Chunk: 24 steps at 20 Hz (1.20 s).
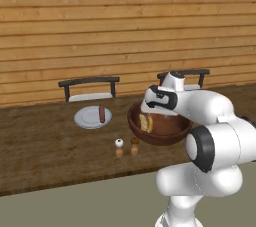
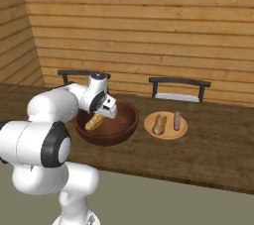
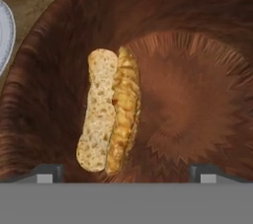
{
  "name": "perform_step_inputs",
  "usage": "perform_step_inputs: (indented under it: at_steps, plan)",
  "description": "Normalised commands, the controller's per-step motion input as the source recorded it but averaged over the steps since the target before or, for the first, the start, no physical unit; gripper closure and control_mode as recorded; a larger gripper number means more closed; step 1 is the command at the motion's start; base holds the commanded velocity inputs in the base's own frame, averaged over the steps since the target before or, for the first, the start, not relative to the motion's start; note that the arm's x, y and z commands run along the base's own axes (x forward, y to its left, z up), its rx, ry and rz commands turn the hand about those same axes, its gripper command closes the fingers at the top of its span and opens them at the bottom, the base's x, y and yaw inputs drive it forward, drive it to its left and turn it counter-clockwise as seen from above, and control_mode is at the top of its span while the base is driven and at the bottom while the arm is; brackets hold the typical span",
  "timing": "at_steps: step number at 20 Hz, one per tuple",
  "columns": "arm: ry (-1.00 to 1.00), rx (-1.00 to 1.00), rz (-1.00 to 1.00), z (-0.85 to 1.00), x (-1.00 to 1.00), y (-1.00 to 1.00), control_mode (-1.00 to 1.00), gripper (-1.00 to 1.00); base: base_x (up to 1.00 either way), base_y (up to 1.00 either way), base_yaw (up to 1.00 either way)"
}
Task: Place one bun and one sausage from the bowl on each plate.
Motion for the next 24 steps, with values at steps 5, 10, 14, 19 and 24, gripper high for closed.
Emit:
perform_step_inputs:
  at_steps: [5, 10, 14, 19, 24]
  plan:
    - [0.01, 0.00, 0.00, -0.31, 0.01, 0.00, -1.00, -1.00, 0.00, 0.00, 0.00]
    - [0.00, 0.00, 0.00, -0.27, 0.12, 0.00, -1.00, -1.00, 0.00, 0.00, 0.00]
    - [0.00, 0.01, 0.00, -0.19, 0.20, 0.00, -1.00, -1.00, 0.00, 0.00, 0.00]
    - [0.00, 0.01, 0.00, 0.00, 0.36, 0.03, -1.00, -1.00, 0.00, 0.00, 0.00]
    - [0.03, 0.01, 0.00, -0.21, 0.18, 0.00, -1.00, -1.00, 0.00, 0.00, 0.00]
